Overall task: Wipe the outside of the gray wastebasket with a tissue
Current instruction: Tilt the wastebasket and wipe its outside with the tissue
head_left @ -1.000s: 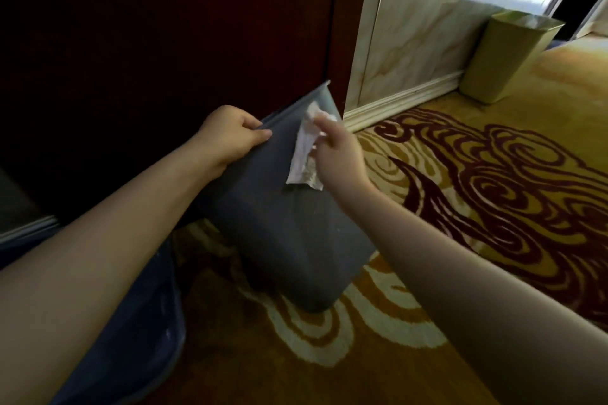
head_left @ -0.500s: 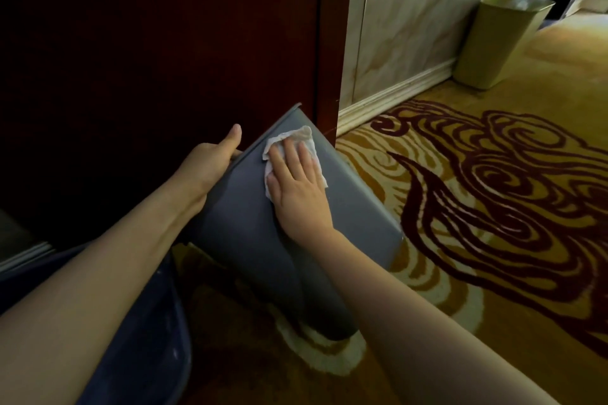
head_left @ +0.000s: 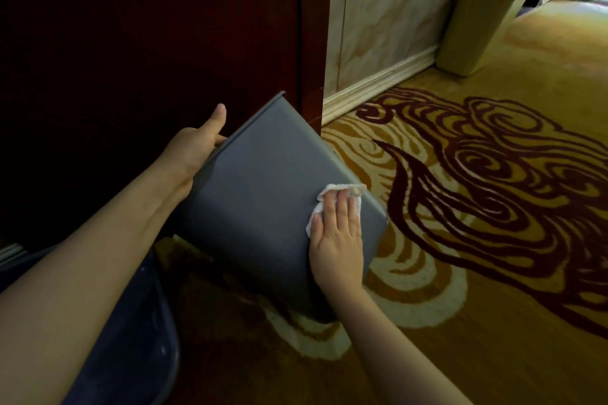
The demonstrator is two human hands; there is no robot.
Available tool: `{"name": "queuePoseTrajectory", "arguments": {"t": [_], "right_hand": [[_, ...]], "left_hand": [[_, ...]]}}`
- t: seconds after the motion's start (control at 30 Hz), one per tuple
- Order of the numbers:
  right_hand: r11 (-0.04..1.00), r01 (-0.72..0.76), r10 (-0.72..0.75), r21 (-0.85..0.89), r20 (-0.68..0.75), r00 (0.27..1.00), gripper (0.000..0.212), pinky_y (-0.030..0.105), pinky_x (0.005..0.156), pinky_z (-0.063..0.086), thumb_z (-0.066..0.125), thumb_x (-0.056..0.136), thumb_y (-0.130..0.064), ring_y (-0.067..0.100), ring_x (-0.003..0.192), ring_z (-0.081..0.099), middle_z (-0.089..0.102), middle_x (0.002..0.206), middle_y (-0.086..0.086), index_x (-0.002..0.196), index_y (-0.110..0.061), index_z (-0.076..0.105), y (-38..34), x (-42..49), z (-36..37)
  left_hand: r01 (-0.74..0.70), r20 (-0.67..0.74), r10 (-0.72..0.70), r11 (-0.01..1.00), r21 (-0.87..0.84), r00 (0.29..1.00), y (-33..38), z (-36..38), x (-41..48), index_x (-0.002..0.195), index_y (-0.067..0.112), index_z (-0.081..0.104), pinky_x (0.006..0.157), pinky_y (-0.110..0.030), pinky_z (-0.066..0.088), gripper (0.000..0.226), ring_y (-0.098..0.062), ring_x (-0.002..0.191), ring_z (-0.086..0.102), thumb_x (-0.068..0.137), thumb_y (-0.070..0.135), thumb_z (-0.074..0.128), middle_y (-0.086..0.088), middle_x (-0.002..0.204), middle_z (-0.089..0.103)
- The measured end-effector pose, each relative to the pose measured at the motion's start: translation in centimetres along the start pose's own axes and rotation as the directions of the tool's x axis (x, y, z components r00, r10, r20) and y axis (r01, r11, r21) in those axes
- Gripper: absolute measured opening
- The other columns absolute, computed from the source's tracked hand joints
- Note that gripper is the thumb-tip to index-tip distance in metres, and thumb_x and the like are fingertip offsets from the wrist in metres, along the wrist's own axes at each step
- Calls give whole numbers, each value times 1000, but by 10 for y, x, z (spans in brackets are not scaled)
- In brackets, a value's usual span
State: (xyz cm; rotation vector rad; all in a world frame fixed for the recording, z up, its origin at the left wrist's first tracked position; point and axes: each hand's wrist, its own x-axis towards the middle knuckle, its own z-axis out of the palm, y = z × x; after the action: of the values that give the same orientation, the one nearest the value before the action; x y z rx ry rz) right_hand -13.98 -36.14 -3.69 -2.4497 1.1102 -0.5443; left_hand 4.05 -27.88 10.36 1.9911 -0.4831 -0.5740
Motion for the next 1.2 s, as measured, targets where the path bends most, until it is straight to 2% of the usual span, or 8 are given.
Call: {"name": "queuePoseTrajectory", "arguments": {"t": [0.43, 0.5, 0.6, 0.7, 0.83, 0.97, 1.1, 1.2], "right_hand": [[999, -11, 14, 32, -83, 996, 52, 31, 119, 0, 6, 98, -40, 12, 145, -10, -1, 158, 1, 146, -21, 1, 27, -23, 3], [997, -37, 45, 74, -111, 993, 54, 31, 119, 6, 11, 98, -40, 12, 146, -1, 8, 158, 2, 148, -19, 12, 34, -26, 3], [938, -182, 233, 294, -152, 960, 48, 36, 117, 20, 27, 99, -35, 15, 142, 23, 32, 153, 4, 145, -19, 29, 42, -25, -5], [859, -214, 321, 466, -163, 933, 44, 45, 107, 38, 32, 99, -30, 17, 130, 42, 45, 143, 5, 143, -23, 34, 31, -11, -21], [809, 34, 121, 587, -222, 967, 42, 26, 102, 34, 38, 98, -30, 0, 121, 39, 47, 141, 1, 140, -28, 37, -31, 11, -36], [834, 301, -198, 462, -258, 946, 42, 26, 107, 30, 46, 95, -20, 15, 133, 39, 45, 144, 8, 137, -13, 43, -102, 28, -32], [901, 282, -221, 328, -211, 952, 44, 25, 116, 8, 42, 97, -20, 17, 143, 21, 35, 151, 9, 140, -8, 40, -115, 26, -19], [943, 282, -235, 175, -249, 940, 46, 34, 116, 6, 33, 97, -27, 14, 142, 17, 37, 150, 5, 140, -13, 38, -93, -13, -1]], "left_hand": [[-18, 29, 18, 1000, 7, 999, 10, 7, -1, 79, 24, 62, 58, -25, 39, 53, -11, 77, 61, 84, 68, 33, 2, 82, 67], [-28, 32, 28, 1000, 5, 999, 10, 7, 0, 77, 22, 64, 56, -26, 40, 46, -11, 72, 62, 88, 59, 38, 4, 75, 67], [-74, 12, 74, 997, 2, 997, 9, 9, 1, 76, 15, 68, 58, -27, 45, 28, -14, 68, 64, 90, 30, 51, 2, 69, 69], [-109, -6, 109, 994, 15, 994, 6, 9, 3, 63, 21, 65, 58, -24, 45, 29, -11, 68, 63, 89, 18, 53, 5, 70, 67], [-97, 9, 97, 995, -19, 995, 3, 5, 2, 61, 22, 64, 57, -23, 45, 30, -9, 66, 63, 89, 16, 54, 6, 68, 67], [-72, 47, 76, 995, -64, 996, 5, 3, 0, 67, 13, 66, 59, -25, 48, 23, -17, 61, 62, 85, 10, 54, -5, 66, 66], [-83, 50, 86, 994, -69, 995, 2, 2, 1, 67, 12, 67, 59, -25, 50, 23, -16, 62, 63, 85, 9, 53, -5, 66, 67], [-41, 8, 42, 997, -71, 999, -3, -1, 4, 64, 16, 66, 61, -29, 49, 26, -19, 63, 63, 87, 14, 53, 0, 54, 69]]}}
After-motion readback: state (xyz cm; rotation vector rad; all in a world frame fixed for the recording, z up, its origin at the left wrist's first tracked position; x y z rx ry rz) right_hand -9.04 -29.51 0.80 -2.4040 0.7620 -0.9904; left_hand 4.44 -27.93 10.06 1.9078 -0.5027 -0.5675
